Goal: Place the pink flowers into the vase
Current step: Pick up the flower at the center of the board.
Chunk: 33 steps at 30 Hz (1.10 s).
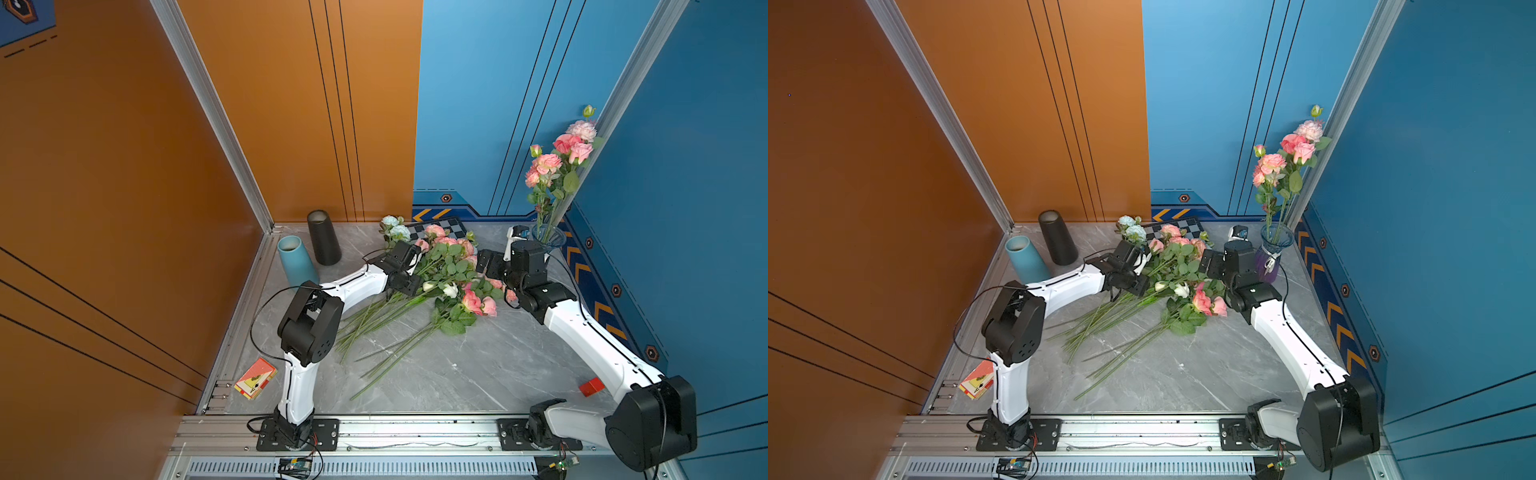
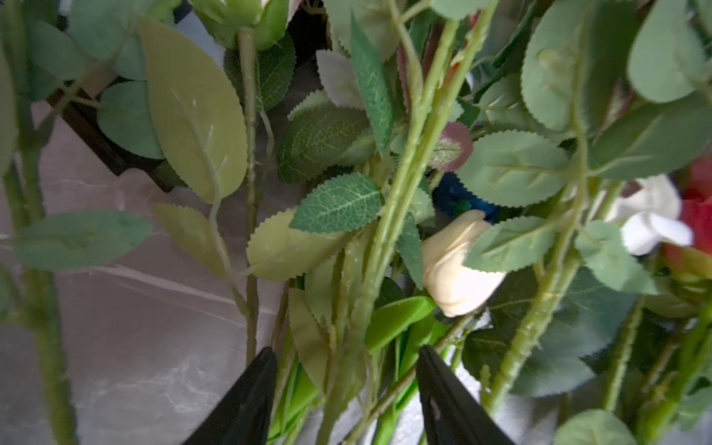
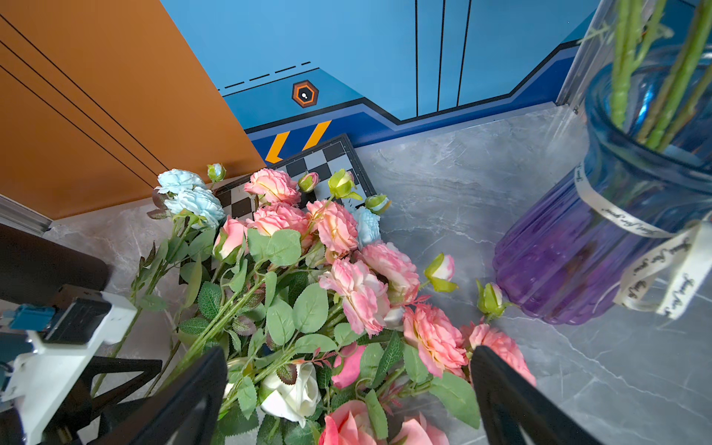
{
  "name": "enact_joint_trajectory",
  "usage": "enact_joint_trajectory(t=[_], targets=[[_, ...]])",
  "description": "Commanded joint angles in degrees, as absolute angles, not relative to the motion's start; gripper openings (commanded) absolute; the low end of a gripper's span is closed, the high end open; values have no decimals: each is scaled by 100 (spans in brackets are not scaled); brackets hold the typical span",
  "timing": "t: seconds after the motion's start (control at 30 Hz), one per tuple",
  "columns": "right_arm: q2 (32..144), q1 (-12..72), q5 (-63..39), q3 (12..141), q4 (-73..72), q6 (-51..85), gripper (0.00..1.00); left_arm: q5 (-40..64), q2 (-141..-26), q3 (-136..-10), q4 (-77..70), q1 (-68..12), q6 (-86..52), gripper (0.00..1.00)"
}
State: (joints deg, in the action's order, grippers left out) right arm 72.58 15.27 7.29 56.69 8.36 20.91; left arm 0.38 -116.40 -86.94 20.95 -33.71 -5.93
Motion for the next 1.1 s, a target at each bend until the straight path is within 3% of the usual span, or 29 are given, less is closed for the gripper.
enact_joint_trajectory(t=[0.0,0.13,0.33,0.4,0.67,0.7,1.07], targets=[[7343,1540,604,5612,754,2153,100,-79,-11803,-8957,2224,-3279,-579,53],[7383,1550,546,5608,735,2188,100,-11,-11892,-9077,2224,-3265,-603,37],[7473,1564,486,5603,721,2253,100,206,-11842,-9184,2224,-3278,-606,25],[7496,1591,466,5607,717,2269,100,259,-11808,-9219,2224,-3282,-606,17],[7566,1720,459,5581,716,2316,100,844,-11613,-9238,1942,-3279,-624,6],[7571,1736,457,5581,721,2320,100,891,-11594,-9224,1881,-3285,-623,1],[7654,1828,391,5625,760,2348,100,1286,-11231,-9010,1279,-3262,-633,0]])
